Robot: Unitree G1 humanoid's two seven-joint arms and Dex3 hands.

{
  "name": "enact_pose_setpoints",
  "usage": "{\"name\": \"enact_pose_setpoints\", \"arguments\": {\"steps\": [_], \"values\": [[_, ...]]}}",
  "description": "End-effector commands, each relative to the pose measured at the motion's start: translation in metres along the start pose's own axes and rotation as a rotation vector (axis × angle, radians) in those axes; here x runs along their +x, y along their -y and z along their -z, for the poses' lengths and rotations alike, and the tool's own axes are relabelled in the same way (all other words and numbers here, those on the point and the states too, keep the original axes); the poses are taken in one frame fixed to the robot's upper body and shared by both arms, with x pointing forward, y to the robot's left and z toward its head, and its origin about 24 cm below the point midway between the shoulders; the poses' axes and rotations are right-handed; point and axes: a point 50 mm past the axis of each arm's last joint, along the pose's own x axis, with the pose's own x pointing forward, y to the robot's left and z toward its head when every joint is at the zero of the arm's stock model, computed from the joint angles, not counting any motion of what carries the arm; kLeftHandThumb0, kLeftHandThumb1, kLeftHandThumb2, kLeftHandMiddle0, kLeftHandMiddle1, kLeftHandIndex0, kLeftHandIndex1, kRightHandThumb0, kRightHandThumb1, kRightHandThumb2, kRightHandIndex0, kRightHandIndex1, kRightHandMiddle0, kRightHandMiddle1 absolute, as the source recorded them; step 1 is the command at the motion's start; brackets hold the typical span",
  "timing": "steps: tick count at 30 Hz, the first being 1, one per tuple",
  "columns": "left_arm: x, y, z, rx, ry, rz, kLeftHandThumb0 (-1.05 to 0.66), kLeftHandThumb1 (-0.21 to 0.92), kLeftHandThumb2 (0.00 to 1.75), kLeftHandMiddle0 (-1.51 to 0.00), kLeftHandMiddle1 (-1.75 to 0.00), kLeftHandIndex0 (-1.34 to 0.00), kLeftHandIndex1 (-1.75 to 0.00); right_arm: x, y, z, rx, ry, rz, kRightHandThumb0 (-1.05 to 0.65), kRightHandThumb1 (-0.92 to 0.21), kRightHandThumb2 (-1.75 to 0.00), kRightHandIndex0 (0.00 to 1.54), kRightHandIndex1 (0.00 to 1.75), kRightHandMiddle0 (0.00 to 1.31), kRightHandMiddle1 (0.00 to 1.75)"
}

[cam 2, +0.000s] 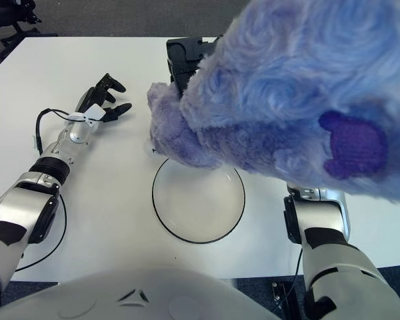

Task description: Put the doll into the plate.

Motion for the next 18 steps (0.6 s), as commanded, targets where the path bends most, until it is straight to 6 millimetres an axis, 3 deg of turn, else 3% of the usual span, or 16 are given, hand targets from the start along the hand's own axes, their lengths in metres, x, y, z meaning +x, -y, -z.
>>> {"name": "enact_pose_setpoints", "arguments": {"steps": [1, 18], "values": [[-0.0057, 0.0028, 0.0097, 0.028, -0.043, 0.04, -0.01, 0.92, 0.32, -0.47, -1.46, -0.28, -1.46, 0.0026, 0.0039, -0.0078, -0.021, 0.033, 0.004, 0.0, -0.21, -1.38, 0.76, 1.57, 0.47, 1.75], [-0.0056, 0.0005, 0.0108, 0.032, -0.047, 0.041, -0.01, 0.92, 0.32, -0.48, -1.45, -0.29, -1.46, 0.0052, 0.0038, -0.0078, -0.02, 0.033, 0.003, 0.0, -0.21, -1.38, 0.76, 1.57, 0.47, 1.75]]}}
